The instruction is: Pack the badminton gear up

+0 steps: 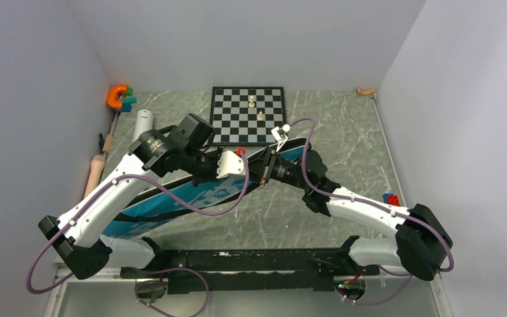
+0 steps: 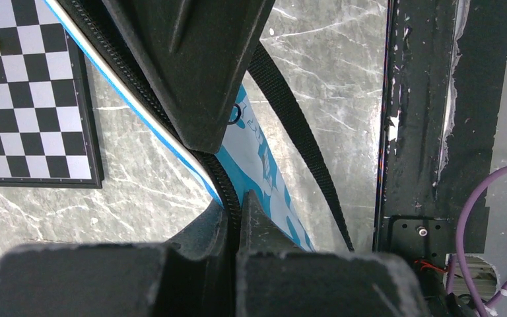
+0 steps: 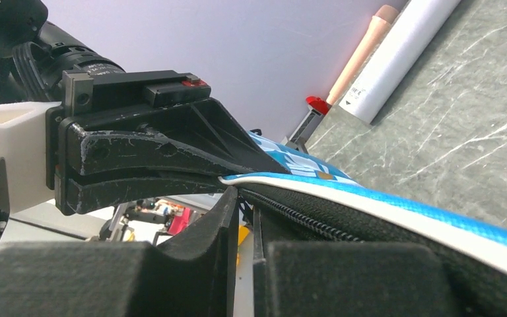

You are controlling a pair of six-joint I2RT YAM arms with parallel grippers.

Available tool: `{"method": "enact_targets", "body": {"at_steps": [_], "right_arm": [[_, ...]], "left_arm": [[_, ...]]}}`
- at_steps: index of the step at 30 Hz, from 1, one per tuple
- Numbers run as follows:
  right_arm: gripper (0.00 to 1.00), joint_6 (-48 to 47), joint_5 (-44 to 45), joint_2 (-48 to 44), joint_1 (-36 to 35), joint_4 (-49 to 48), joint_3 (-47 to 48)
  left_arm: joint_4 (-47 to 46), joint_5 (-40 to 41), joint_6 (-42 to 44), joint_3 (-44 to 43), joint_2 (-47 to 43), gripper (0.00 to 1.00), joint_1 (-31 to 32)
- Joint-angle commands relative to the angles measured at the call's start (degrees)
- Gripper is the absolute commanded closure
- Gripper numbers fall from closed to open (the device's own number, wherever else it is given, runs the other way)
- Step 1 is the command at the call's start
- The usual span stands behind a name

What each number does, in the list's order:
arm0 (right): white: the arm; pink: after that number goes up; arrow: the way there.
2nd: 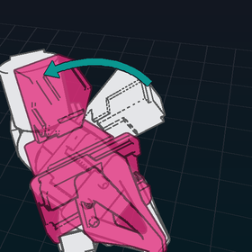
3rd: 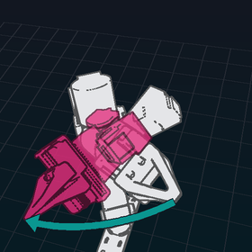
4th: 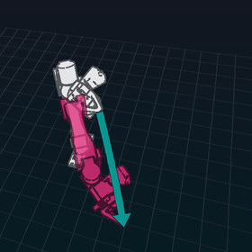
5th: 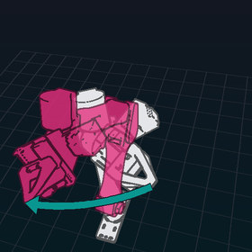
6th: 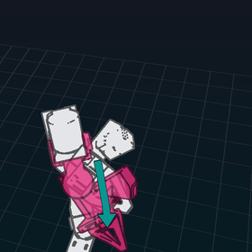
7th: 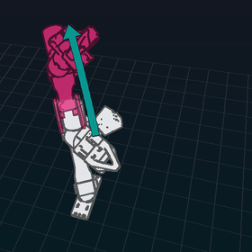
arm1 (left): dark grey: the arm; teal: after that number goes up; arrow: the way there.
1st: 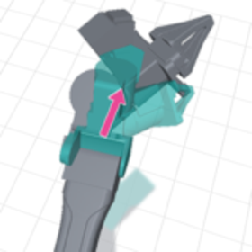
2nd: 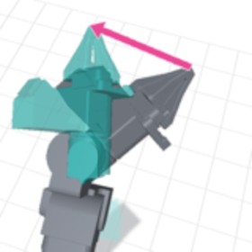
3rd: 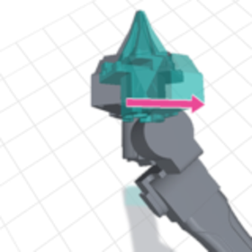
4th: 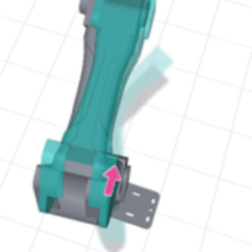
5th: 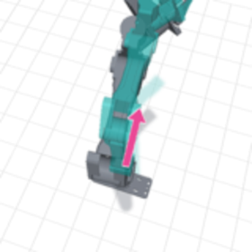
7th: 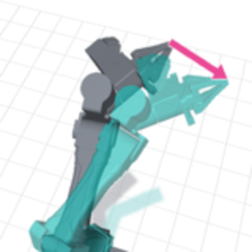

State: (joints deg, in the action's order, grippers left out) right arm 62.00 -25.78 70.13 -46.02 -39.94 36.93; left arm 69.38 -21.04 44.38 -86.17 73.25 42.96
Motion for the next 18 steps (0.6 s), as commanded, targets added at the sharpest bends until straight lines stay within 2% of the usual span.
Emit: {"method": "enact_targets", "body": {"at_steps": [1, 10, 18], "right_arm": [[0.98, -1.3, 3.04, -2.27, -0.52, -2.29, -0.39], [1.0, -2.8, 3.76, -10.12, 1.5, 5.19, -2.77], [1.0, -3.97, 1.1, -22.41, 10.58, 16.65, -5.73]], "left_arm": [[-3.03, -6.35, 2.33, -2.79, -1.25, 1.0, 1.86], [-2.51, -4.99, 4.01, -1.25, -2.35, 1.0, 1.88], [-1.87, -4.17, 5.28, -0.34, -3.03, 1.0, 2.25]]}}
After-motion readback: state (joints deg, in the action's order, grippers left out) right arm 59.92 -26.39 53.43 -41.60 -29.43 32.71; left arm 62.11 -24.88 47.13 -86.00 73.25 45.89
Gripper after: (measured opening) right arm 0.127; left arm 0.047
